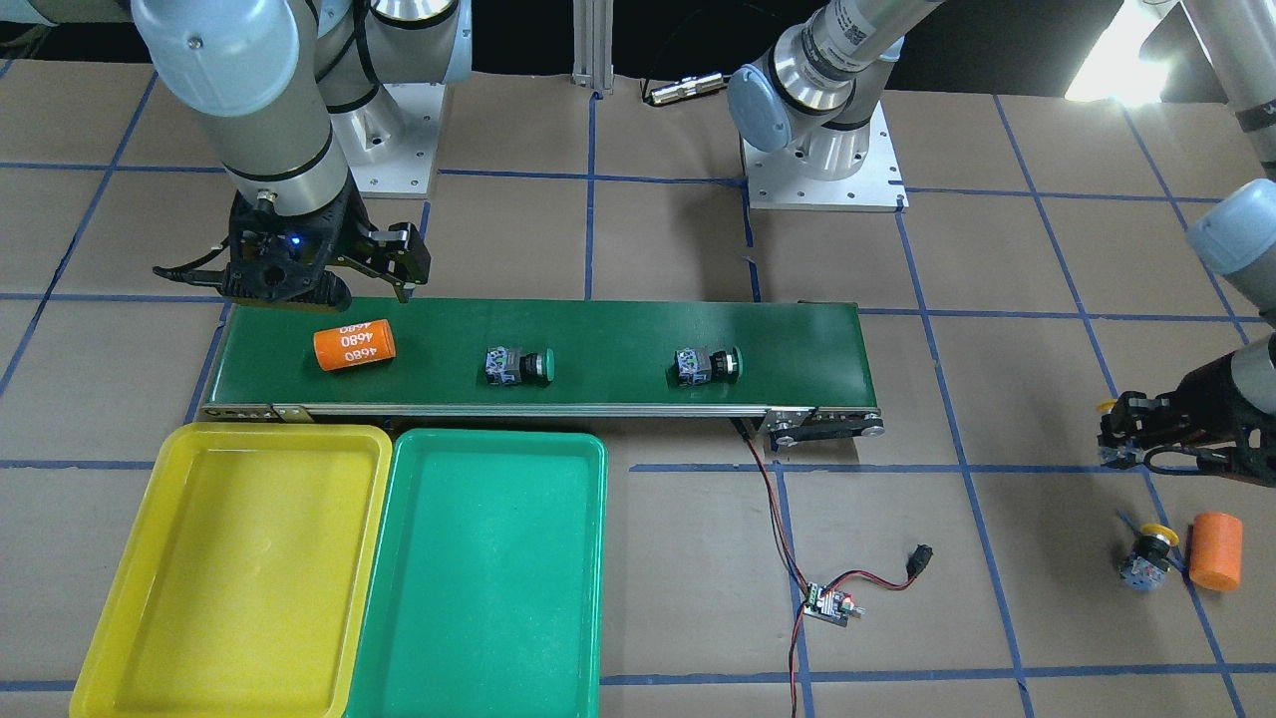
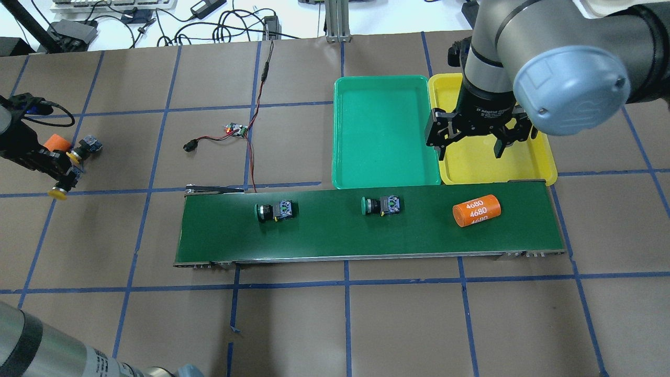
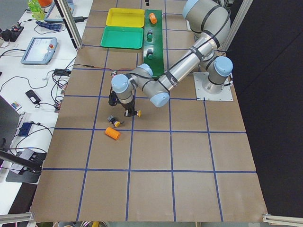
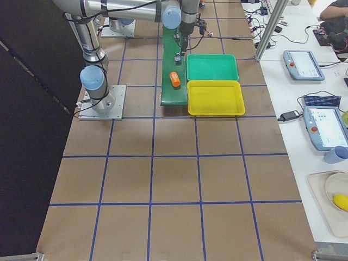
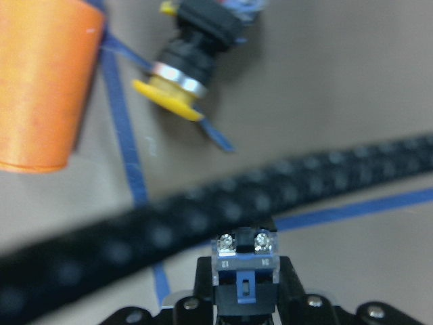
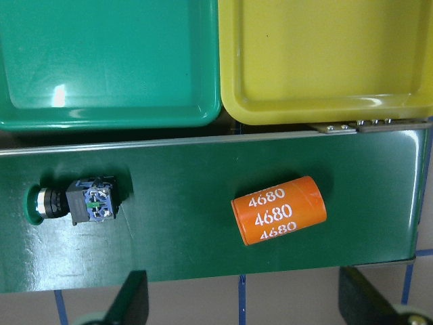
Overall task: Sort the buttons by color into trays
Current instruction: 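Place the yellow button on the belt while the right gripper descends, then grasp the green-capped button with the right gripper while the left returns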
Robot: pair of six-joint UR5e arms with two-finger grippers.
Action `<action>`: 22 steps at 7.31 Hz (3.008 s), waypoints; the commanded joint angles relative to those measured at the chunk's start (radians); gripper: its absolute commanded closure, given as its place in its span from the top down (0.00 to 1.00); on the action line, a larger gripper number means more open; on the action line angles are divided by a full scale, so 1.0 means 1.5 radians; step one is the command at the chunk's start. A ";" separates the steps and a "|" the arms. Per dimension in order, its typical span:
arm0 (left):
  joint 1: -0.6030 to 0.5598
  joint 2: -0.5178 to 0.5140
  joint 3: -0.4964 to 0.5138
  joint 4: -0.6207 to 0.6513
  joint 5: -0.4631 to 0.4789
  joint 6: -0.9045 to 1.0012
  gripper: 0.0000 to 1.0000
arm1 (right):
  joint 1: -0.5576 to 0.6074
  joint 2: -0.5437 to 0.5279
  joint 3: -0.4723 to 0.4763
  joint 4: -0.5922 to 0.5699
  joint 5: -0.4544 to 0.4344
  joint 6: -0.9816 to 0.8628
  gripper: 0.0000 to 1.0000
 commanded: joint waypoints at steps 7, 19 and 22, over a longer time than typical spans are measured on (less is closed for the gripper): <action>-0.321 0.196 -0.187 -0.025 -0.056 -0.403 0.00 | 0.025 0.020 0.026 -0.006 0.171 -0.065 1.00; -0.178 0.067 -0.008 -0.010 -0.020 -0.295 1.00 | -0.040 0.010 0.201 -0.239 0.082 -0.875 1.00; -0.067 -0.046 0.123 -0.004 0.013 0.006 1.00 | -0.103 0.010 0.204 -0.263 0.079 -1.067 1.00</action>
